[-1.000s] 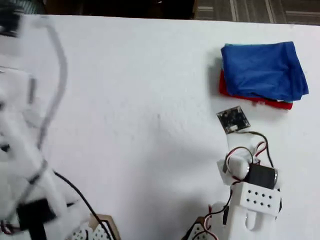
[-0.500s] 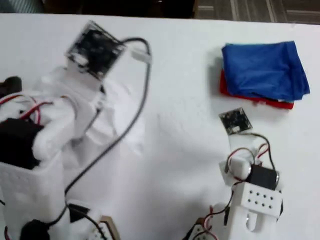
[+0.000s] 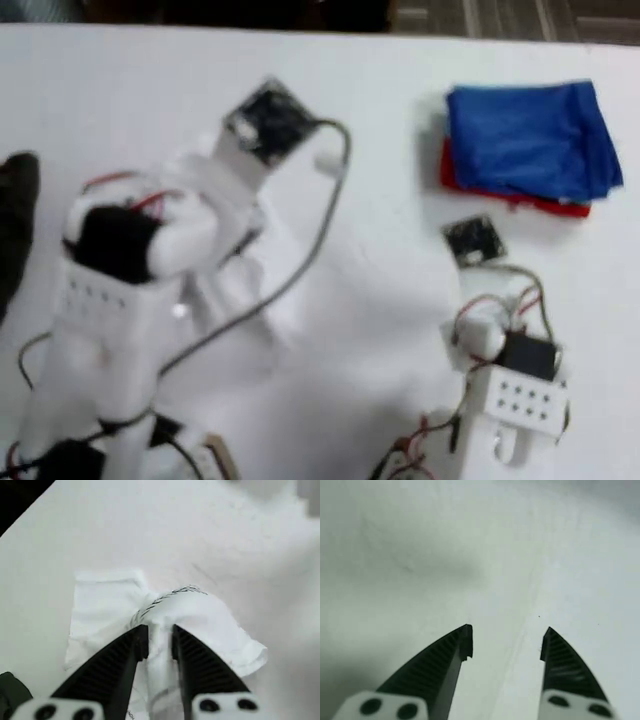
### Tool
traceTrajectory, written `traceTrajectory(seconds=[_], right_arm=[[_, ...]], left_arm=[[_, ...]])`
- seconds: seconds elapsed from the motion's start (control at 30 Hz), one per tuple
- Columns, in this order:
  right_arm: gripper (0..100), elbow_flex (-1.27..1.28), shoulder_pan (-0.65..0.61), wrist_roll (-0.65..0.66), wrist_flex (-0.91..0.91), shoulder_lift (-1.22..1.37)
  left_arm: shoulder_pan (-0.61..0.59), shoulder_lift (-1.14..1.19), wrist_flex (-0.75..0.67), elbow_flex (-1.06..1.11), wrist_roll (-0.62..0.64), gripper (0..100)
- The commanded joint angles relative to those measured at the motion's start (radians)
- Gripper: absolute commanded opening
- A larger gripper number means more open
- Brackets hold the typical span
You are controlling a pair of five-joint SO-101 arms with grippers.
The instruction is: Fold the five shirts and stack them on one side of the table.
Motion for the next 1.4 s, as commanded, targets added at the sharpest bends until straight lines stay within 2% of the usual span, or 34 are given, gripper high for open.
traceTrajectory(seconds=[0.0,0.23,0.37,0.47,0.6,0.67,0.8,1.03,1.27,1.37], right_arm=[[22.2,-0.009,-0.001,0.003,-0.041,-0.013],[22.2,-0.008,-0.001,0.006,-0.096,-0.008],[22.2,-0.008,-0.001,0.006,-0.102,-0.008],[22.2,-0.008,0.001,0.006,-0.101,-0.008],[22.2,-0.008,0.001,0.006,-0.101,-0.013],[22.2,-0.008,0.001,0.006,-0.101,-0.015],[22.2,-0.008,0.001,0.006,-0.102,-0.012],[22.2,-0.009,-0.001,0.008,-0.145,-0.008],[22.2,-0.008,-0.001,0.008,-0.148,-0.008],[22.2,-0.005,-0.001,0.008,-0.148,-0.008]], left_arm=[[0.005,-0.028,-0.041,0.012,0.009,24],[-0.170,-0.021,-0.032,-0.025,0.006,24],[-0.215,-0.020,-0.043,0.127,0.000,24],[-0.235,-0.028,-0.101,0.285,0.000,24],[-0.384,-0.025,-0.233,0.453,0.021,24],[-0.486,-0.021,-0.292,0.522,0.075,24],[-0.626,-0.021,-0.302,0.631,0.109,24],[-0.736,-0.021,-0.238,0.753,0.101,25],[-0.861,-0.021,-0.255,0.809,-0.005,25],[-0.885,-0.021,-0.327,0.839,-0.014,25]])
